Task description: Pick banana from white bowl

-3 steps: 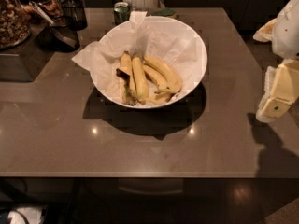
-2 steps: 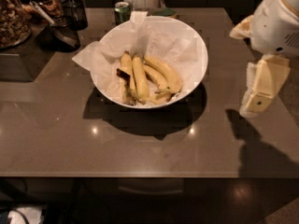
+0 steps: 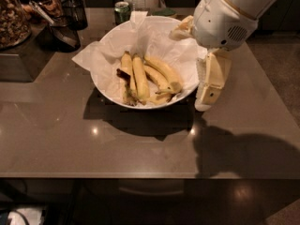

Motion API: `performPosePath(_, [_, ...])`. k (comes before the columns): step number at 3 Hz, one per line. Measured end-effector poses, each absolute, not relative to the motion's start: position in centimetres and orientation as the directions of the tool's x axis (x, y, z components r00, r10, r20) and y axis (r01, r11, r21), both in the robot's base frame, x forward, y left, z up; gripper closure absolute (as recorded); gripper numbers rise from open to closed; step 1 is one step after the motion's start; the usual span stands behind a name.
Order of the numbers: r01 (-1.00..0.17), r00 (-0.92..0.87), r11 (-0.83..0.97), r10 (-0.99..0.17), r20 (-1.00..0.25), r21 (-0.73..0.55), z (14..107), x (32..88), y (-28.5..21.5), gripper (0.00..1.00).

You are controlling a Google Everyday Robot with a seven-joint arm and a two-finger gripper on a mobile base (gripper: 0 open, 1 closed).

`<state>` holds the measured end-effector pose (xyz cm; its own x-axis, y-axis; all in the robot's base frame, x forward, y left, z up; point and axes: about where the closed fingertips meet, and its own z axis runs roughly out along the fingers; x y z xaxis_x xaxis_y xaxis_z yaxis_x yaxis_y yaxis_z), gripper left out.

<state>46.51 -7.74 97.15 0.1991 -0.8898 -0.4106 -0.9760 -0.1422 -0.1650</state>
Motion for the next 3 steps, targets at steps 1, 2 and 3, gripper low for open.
performPosePath(1, [-0.957, 0.287, -0.217, -0.815, -0.503, -0.193, 98.5, 47.1, -5.2, 0.0])
performPosePath(2, [-0.954, 0.293, -0.217, -0.808, -0.51, -0.205, 98.8, 47.2, -4.8, 0.0])
performPosePath(3, [-0.942, 0.329, -0.219, -0.742, -0.584, -0.253, 98.3, 47.0, -3.4, 0.0])
